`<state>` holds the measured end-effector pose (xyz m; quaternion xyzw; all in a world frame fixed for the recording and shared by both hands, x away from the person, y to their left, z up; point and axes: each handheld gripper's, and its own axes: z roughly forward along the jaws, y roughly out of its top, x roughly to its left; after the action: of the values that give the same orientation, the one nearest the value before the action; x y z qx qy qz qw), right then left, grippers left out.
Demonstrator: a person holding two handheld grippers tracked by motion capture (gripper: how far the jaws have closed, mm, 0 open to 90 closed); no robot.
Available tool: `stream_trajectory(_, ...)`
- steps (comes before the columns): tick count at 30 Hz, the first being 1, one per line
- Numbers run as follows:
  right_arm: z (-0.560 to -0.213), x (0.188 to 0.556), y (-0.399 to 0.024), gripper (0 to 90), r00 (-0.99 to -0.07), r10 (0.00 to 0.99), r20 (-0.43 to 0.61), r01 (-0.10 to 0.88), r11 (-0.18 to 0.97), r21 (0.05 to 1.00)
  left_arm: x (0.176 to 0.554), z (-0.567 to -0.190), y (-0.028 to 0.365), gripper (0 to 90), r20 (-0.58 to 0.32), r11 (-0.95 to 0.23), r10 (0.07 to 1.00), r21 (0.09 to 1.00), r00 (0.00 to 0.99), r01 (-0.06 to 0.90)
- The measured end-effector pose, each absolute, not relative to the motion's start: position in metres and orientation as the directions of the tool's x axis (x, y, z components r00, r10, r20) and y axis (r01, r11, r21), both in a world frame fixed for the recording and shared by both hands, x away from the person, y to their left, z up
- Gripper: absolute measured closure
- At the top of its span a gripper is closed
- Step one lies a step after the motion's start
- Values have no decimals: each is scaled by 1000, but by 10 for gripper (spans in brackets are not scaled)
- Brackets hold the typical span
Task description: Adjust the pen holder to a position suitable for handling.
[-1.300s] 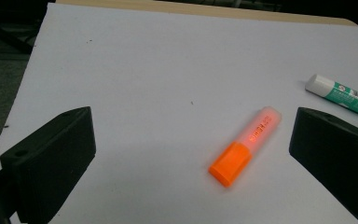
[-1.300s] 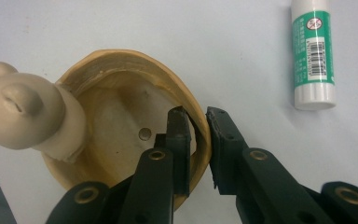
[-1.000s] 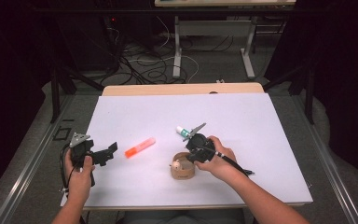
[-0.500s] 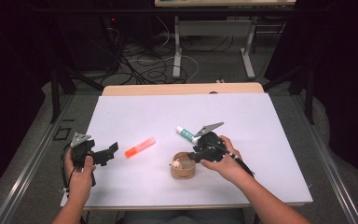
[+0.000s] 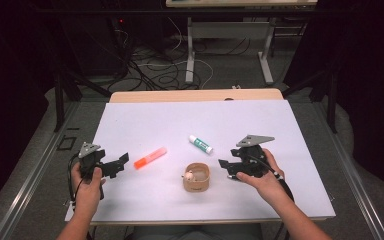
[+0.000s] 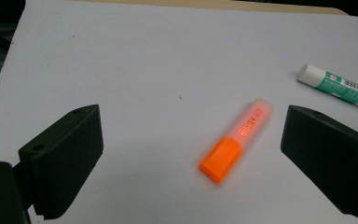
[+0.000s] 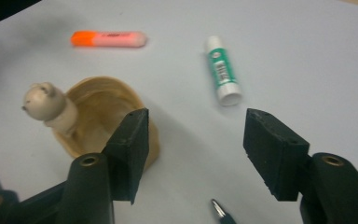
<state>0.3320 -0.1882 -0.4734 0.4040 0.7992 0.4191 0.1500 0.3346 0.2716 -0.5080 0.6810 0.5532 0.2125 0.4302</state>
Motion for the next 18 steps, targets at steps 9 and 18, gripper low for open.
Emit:
stream_trajectory(9,-492,327,-222,271,-550,820,158,546,210,811,336,-509,271,8,-227,9,927,808,298,589)
stream_trajectory(18,-512,335,-251,189,-393,913,107,533,131,836,338,-508,270,5,-260,20,916,790,305,613)
